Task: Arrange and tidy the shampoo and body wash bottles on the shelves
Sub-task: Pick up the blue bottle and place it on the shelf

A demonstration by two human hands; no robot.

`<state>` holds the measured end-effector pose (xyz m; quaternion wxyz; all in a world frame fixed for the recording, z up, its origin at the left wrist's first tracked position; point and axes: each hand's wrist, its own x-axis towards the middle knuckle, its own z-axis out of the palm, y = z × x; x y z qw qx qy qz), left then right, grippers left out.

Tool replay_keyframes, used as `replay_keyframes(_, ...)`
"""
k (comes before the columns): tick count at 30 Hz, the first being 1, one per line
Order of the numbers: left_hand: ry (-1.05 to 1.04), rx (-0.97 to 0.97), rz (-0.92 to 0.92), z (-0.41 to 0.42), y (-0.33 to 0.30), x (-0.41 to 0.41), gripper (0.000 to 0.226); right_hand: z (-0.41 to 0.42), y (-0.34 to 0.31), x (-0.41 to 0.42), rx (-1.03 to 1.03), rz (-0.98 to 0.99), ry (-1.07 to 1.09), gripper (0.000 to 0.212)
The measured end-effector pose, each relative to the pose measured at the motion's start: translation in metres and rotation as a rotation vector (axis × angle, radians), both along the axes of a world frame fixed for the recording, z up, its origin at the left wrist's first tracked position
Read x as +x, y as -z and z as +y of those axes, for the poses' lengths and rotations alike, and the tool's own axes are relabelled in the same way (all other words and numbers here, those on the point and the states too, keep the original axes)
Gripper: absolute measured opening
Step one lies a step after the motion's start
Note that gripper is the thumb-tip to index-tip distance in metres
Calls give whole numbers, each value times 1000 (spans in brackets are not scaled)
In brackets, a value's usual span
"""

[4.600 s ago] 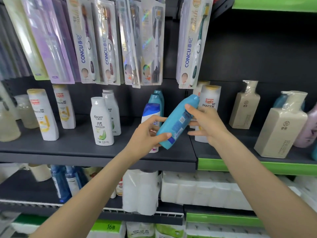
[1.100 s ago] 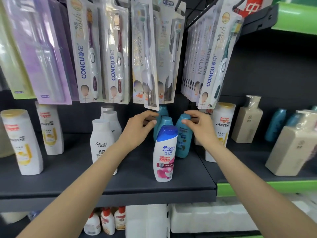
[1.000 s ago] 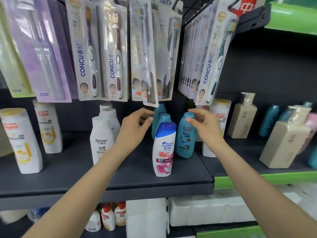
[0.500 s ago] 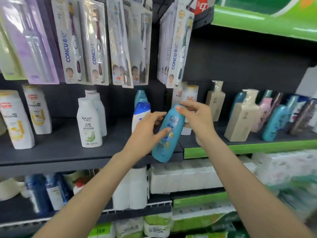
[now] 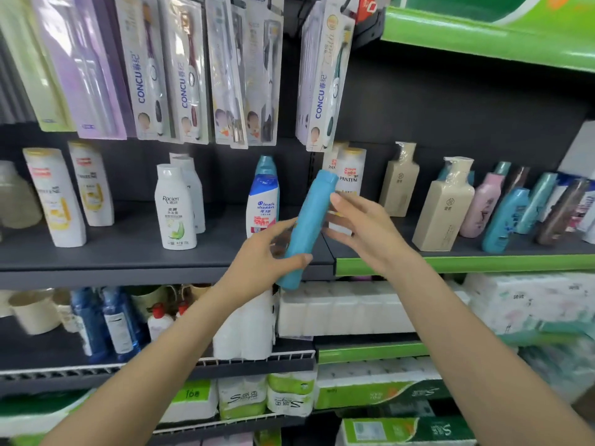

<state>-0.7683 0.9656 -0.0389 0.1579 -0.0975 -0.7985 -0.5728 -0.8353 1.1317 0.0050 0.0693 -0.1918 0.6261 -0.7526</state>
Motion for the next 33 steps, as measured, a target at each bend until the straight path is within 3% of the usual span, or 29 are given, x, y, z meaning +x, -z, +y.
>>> replay_keyframes(3,153,137,-71,-7,-8,7,32,-8,1,3,-24,-27,-84,28)
replay_keyframes(7,170,266,-102,-22,-13,8,21,-22,-2,7,-21,3,60,27)
replay_keyframes(12,193,212,-185,-40,-9,10,22,-36,-3,8,-28,19,194,29)
replay_keyframes(17,198,251,-158,-50,-12,10,19,-44,-5,10,-31,-2,193,26)
replay_keyframes(23,117,129,-42,-52,-7,5,26,-49,-6,12,24,8,186,37)
replay_keyframes(27,-110,-151,157,-50,-6,-1,39,-50,-7,14,134,-28,155,44)
replay_keyframes(30,-218,-265,235,-43,-7,-1,51,-50,-9,12,36,-93,132,41)
replay_keyframes(33,-183,-286,237,-40,-8,-2,58,-46,-7,8,-55,-83,143,29)
